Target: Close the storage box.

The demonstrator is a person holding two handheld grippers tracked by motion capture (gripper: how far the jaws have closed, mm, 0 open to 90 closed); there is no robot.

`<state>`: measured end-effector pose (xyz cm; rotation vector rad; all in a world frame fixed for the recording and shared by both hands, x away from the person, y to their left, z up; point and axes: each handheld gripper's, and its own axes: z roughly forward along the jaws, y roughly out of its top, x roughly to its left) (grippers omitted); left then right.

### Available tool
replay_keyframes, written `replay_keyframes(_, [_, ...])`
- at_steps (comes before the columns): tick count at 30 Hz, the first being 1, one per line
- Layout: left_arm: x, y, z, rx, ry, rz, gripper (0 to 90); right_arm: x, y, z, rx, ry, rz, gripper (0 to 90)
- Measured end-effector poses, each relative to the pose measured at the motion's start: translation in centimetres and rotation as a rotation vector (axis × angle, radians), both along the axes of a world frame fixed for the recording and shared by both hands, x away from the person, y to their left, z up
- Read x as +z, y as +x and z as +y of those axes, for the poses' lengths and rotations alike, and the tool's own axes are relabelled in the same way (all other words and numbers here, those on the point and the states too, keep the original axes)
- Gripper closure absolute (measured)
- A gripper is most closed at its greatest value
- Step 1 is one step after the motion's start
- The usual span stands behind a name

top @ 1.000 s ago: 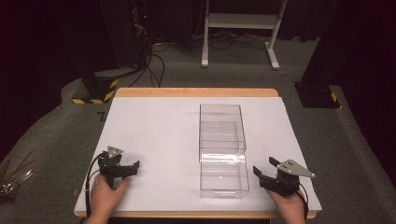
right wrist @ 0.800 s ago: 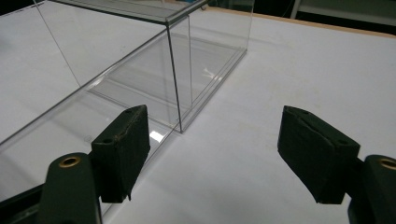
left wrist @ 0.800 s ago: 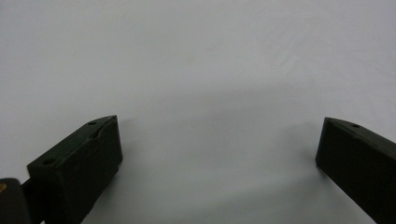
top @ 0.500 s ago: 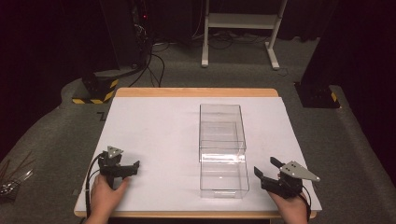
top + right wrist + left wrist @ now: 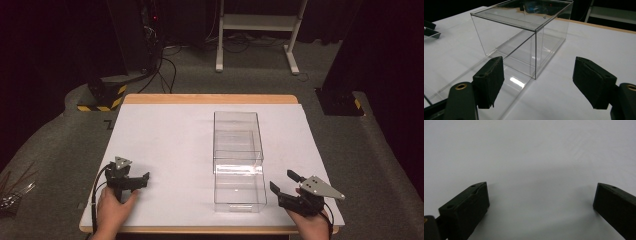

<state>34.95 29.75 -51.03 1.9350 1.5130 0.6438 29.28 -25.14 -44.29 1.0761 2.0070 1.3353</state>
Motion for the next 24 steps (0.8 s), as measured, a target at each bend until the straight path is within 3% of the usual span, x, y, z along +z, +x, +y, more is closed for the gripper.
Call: replay_keyframes(24, [0.0, 0.0, 0.0, 0.001, -0.003, 0.002, 0.6, 0.7, -2.3, 1.5, 0.073, 0.032, -0.012, 25.3])
